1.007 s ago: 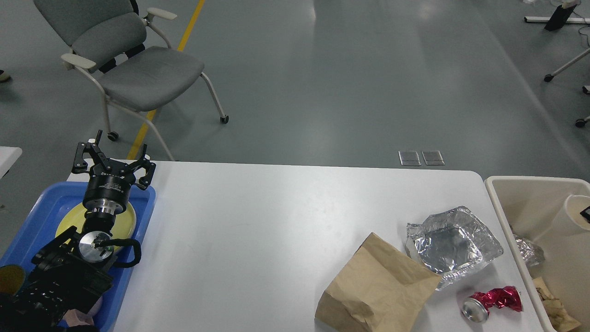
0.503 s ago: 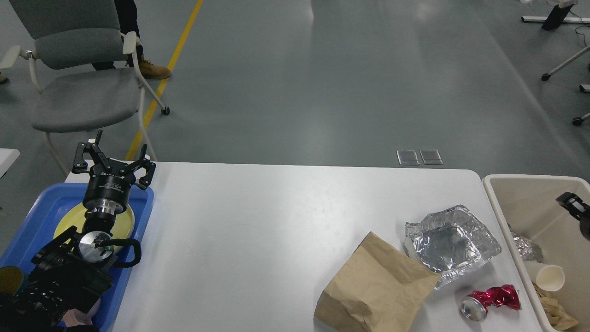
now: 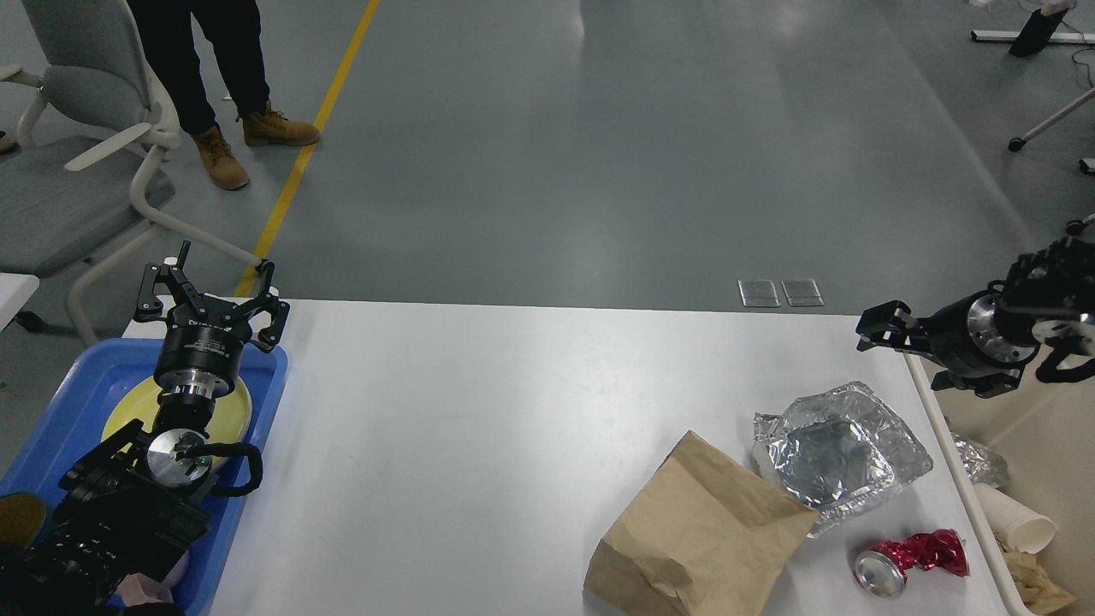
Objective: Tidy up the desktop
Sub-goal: 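Move the right gripper down onto the silver foil wrapper and grasp it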
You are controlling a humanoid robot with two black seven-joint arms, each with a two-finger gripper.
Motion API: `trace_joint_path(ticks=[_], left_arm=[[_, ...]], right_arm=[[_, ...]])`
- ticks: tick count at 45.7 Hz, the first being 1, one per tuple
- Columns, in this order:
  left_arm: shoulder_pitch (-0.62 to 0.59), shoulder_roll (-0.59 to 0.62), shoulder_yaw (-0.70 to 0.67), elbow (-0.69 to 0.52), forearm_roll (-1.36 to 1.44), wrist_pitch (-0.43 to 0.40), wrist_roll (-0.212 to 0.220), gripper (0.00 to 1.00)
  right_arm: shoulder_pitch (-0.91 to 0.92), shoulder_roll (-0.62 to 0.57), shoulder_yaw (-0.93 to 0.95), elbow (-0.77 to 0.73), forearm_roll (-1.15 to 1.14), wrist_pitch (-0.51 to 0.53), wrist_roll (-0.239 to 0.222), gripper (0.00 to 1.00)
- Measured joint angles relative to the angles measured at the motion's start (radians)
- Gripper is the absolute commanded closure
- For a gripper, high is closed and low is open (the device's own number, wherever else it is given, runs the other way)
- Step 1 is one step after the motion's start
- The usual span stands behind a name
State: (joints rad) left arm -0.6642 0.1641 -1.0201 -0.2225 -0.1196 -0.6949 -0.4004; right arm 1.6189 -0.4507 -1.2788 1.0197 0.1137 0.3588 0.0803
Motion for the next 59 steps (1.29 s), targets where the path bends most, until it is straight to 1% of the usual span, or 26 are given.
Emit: trace_joint_path(ticks=[5, 9, 12, 15, 20, 29, 36, 44, 48, 50, 52, 57, 59], left_arm=[[0.0, 0.0, 0.0, 0.0, 0.0, 0.0, 0.0, 0.04], [0.0, 0.0, 0.0, 0.0, 0.0, 0.0, 0.0, 0.04], [0.0, 0.0, 0.0, 0.0, 0.0, 0.0, 0.0, 0.04], [0.0, 0.0, 0.0, 0.0, 0.0, 0.0, 0.0, 0.04], [0.0, 0.0, 0.0, 0.0, 0.0, 0.0, 0.0, 0.04], [0.0, 0.0, 0.0, 0.0, 0.0, 0.0, 0.0, 0.04], [0.0, 0.0, 0.0, 0.0, 0.0, 0.0, 0.0, 0.04], [0.0, 0.0, 0.0, 0.0, 0.0, 0.0, 0.0, 0.04], [0.0, 0.0, 0.0, 0.0, 0.0, 0.0, 0.0, 0.04], [0.0, 0.0, 0.0, 0.0, 0.0, 0.0, 0.0, 0.04], [0.0, 0.0, 0.0, 0.0, 0.0, 0.0, 0.0, 0.04], [0.0, 0.0, 0.0, 0.0, 0.0, 0.0, 0.0, 0.04], [0.0, 0.0, 0.0, 0.0, 0.0, 0.0, 0.0, 0.04]], right_arm=[[0.1, 0.003, -0.001, 0.053, 0.001, 0.212, 0.001, 0.0], [0.174, 0.0, -0.001, 0.078, 0.003, 0.331, 0.001, 0.0], [0.207, -0.003, -0.005, 0.088, 0.003, 0.371, 0.001, 0.0], [0.209, -0.006, -0.007, 0.088, 0.003, 0.374, 0.001, 0.0], [0.136, -0.034, 0.003, 0.072, -0.001, 0.324, 0.0, 0.0], [-0.092, -0.081, 0.067, 0.001, -0.002, 0.194, -0.001, 0.0], [-0.255, -0.089, 0.152, -0.049, -0.002, 0.112, -0.001, 0.0], [-0.372, -0.09, 0.223, -0.075, 0.0, -0.002, -0.001, 0.0], [-0.406, -0.09, 0.245, -0.079, 0.001, -0.072, -0.001, 0.02], [-0.425, -0.089, 0.258, -0.08, 0.001, -0.122, -0.001, 0.05], [-0.433, -0.087, 0.263, -0.08, 0.001, -0.151, -0.001, 0.11], [-0.447, -0.084, 0.266, -0.08, 0.001, -0.215, -0.001, 0.32], [-0.455, -0.084, 0.266, -0.08, 0.001, -0.237, -0.001, 0.43]])
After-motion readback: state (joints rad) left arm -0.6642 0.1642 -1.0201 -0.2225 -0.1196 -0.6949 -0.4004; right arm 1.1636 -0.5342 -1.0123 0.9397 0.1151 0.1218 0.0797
